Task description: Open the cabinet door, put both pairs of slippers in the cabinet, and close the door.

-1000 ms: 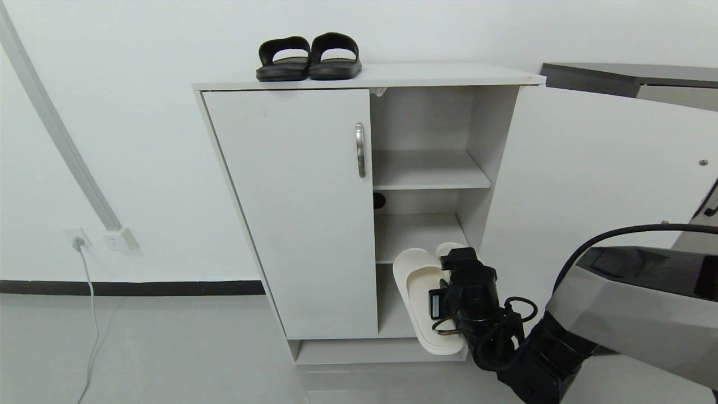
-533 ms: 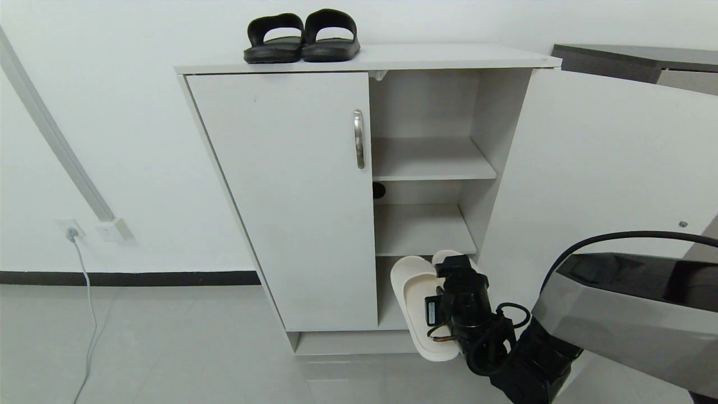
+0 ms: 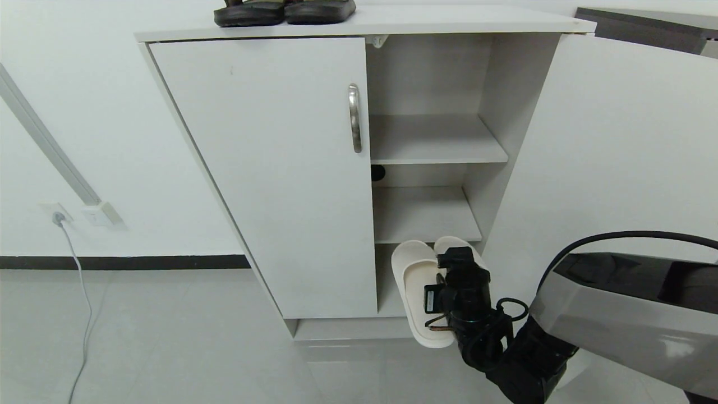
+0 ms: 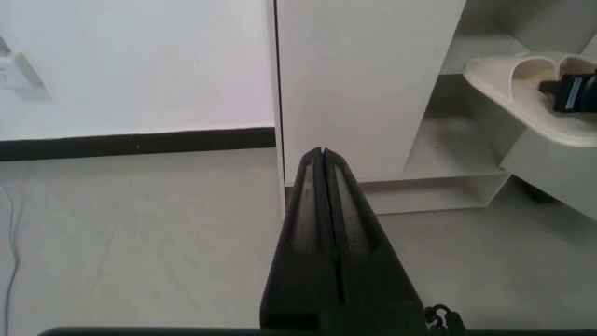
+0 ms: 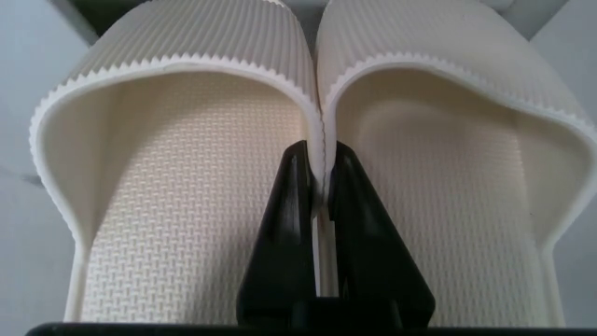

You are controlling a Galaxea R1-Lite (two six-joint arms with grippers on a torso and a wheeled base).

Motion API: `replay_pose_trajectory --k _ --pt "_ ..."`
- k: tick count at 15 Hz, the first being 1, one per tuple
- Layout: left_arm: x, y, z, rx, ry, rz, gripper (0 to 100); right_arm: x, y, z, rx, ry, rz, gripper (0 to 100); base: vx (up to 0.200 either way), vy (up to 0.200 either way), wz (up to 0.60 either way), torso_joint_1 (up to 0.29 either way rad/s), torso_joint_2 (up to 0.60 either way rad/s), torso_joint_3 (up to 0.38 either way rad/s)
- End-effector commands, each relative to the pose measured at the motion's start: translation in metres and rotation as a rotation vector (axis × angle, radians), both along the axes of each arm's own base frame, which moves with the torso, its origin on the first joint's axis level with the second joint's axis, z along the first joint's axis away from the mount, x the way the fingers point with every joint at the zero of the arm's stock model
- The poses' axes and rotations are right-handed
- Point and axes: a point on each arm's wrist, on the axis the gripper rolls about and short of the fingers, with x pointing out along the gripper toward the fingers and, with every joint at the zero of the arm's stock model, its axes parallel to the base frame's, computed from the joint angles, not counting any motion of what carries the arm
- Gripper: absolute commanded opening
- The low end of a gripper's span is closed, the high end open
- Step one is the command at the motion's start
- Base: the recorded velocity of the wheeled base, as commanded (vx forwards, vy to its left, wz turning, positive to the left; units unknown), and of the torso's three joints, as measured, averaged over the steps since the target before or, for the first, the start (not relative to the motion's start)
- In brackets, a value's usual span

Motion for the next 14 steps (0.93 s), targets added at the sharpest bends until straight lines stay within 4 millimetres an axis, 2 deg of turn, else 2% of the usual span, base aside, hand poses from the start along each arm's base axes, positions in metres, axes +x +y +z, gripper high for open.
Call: replay_pose_trajectory --k 1,4,10,14 --pt "0.0001 0.0000 -0.0002 0.000 0.002 0.000 0 0.0020 -0.0008 -0.0019 -0.009 -0.013 -0.011 0 0.000 0.000 0.00 0.000 0.00 0.000" --pt "0.0001 0.0000 0.0000 0.001 0.001 0.000 0 0.0071 -0.0007 -0.0117 -0.017 -0.045 -0.016 0 0.000 0.000 0.00 0.000 0.00 0.000" --pt "0.0001 0.0000 -0.0002 0.000 0.002 0.002 0 0.0081 -0.0007 -0.0085 -0.022 -0.080 -0.015 0 0.000 0.000 0.00 0.000 0.00 0.000" --pt "0.0001 0.0000 -0.0002 -0.002 0.002 0.000 0 0.0082 -0.0007 -0.0097 -0.024 -0.077 -0.015 0 0.200 0.000 0.00 0.000 0.00 0.002"
